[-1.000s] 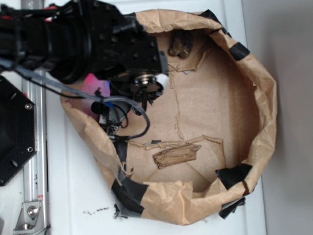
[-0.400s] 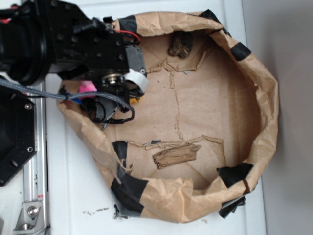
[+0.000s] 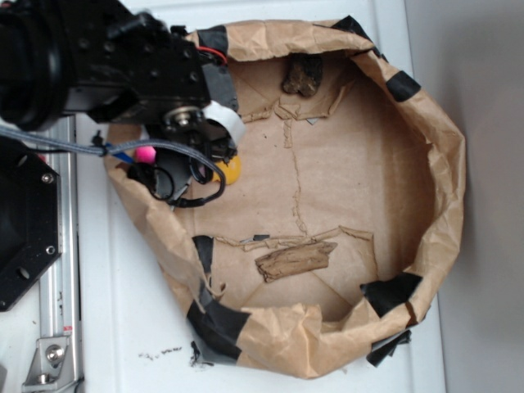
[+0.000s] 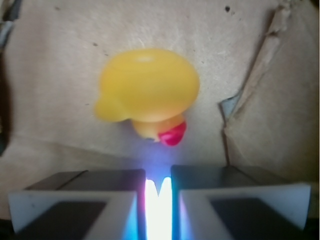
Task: Grab the yellow duck.
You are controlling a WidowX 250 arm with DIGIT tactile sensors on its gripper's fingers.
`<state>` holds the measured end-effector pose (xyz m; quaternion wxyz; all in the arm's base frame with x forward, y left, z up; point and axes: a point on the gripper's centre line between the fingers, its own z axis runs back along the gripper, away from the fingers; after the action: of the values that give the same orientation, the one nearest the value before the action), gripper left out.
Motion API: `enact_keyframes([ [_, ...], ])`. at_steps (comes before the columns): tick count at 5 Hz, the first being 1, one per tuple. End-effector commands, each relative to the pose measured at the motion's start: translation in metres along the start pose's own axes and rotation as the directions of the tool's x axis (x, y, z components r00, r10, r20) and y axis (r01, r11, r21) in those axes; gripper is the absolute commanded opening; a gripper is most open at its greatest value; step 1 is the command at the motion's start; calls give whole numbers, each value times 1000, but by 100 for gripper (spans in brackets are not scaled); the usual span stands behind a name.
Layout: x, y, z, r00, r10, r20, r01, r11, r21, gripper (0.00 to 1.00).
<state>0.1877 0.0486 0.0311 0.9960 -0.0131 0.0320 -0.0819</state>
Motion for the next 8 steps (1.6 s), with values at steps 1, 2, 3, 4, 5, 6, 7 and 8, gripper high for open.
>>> enact_keyframes([
  [1, 5, 6, 25, 993, 5, 119, -4, 1000, -9, 100],
  [2, 7, 7, 24, 993, -5, 120, 5, 1000, -5, 100],
  [3, 11, 3, 20, 986, -8, 165, 5, 1000, 13, 100],
  [4, 20, 3, 8, 977, -19, 211, 16, 1000, 18, 100],
  [5, 33, 4, -1, 979, -28, 202, 26, 1000, 9, 100],
  [6, 41, 2, -3, 981, -17, 196, 16, 1000, 7, 100],
  [7, 45, 1, -10, 986, -19, 166, 17, 1000, 13, 100],
  [8, 46, 2, -20, 990, -22, 139, 22, 1000, 3, 100],
])
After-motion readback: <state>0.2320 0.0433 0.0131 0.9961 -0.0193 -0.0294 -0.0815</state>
